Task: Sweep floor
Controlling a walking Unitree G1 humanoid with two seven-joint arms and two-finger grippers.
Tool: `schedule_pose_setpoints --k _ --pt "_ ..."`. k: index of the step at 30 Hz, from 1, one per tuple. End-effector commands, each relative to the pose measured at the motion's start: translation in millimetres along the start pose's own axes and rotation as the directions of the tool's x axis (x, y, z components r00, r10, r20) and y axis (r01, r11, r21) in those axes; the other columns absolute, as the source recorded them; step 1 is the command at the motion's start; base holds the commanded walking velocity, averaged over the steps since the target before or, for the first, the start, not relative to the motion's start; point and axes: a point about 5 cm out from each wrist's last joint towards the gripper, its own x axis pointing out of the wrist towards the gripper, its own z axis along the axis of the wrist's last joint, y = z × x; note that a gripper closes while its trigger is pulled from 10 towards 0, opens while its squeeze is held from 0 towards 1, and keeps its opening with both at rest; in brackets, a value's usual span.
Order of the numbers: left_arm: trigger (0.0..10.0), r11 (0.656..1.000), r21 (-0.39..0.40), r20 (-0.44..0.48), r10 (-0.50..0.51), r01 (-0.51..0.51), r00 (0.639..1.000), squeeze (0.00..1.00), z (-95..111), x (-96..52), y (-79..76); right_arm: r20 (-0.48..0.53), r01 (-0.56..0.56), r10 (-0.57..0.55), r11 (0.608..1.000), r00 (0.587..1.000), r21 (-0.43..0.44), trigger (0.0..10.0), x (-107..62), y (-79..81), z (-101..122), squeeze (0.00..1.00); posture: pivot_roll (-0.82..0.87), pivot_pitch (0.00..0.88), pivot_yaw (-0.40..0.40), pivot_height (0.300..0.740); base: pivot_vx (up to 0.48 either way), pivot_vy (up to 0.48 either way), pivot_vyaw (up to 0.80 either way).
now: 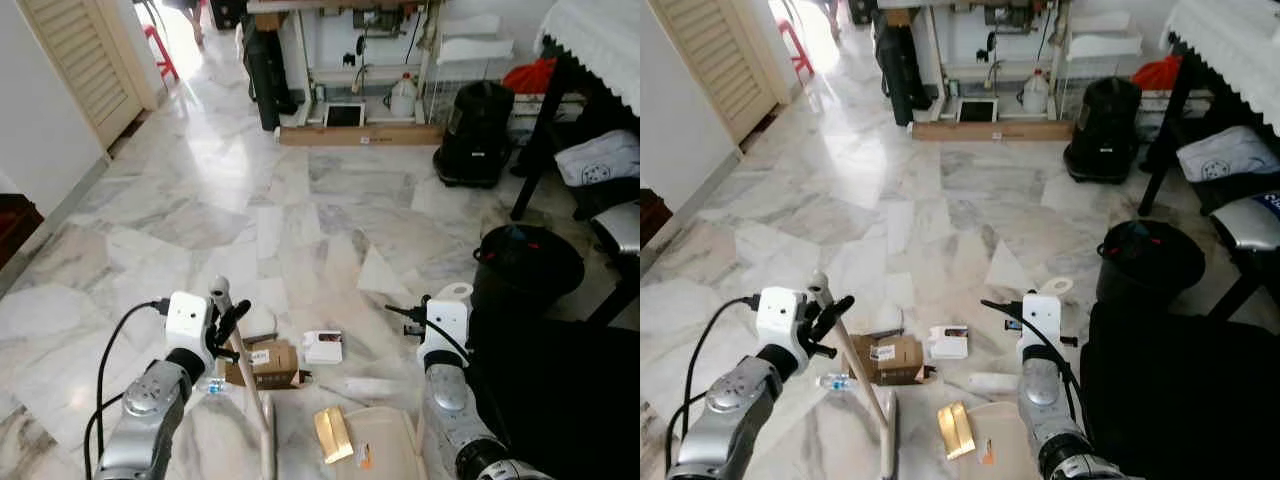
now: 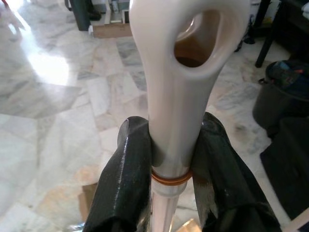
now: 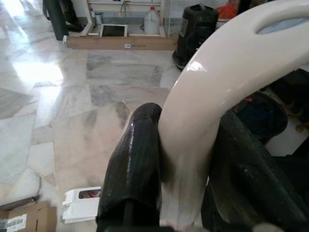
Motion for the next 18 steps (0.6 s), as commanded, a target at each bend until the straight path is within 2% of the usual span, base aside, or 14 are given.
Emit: schedule_pose_setpoints --k 1,10,12,14,18 --pt "10.0 1.0 -0.003 0.046 0.017 -0.017 0.999 0.0 7 3.5 5.5 -0.126 0.004 -0.007 1.0 0.992 -0.029 10.0 -11.9 -4.3 -25 0.0 0.14 0.051 0.089 0.74 0.0 0.0 0.0" --pt "10.0 1.0 -0.012 0.053 0.02 -0.019 0.998 0.0 2 10.5 5.5 -0.118 0.009 -0.013 1.0 0.993 -0.029 10.0 -11.8 -4.7 -25 0.0 0.13 0.058 0.093 0.74 0.0 0.0 0.0" --pt "10.0 1.0 -0.025 0.041 -0.001 0.002 0.999 0.0 0 11.9 5.2 -0.114 0.011 -0.014 1.0 0.993 -0.027 10.0 -11.9 -4.1 -24 0.0 0.13 0.059 0.094 0.74 0.0 0.0 0.0" --pt "10.0 0.997 -0.073 0.02 -0.038 0.039 0.999 0.0 -3 12.7 3.5 -0.111 0.012 -0.015 1.0 0.994 -0.026 10.0 -11.8 -3.8 -24 0.0 0.13 0.06 0.094 0.74 0.0 0.0 0.0" --pt "10.0 0.993 -0.084 -0.003 -0.077 0.077 0.997 0.0 -6 12.4 2.5 -0.108 0.014 -0.017 1.0 0.994 -0.025 10.0 -11.6 -3.5 -23 0.0 0.13 0.061 0.095 0.74 0.0 0.0 0.0"
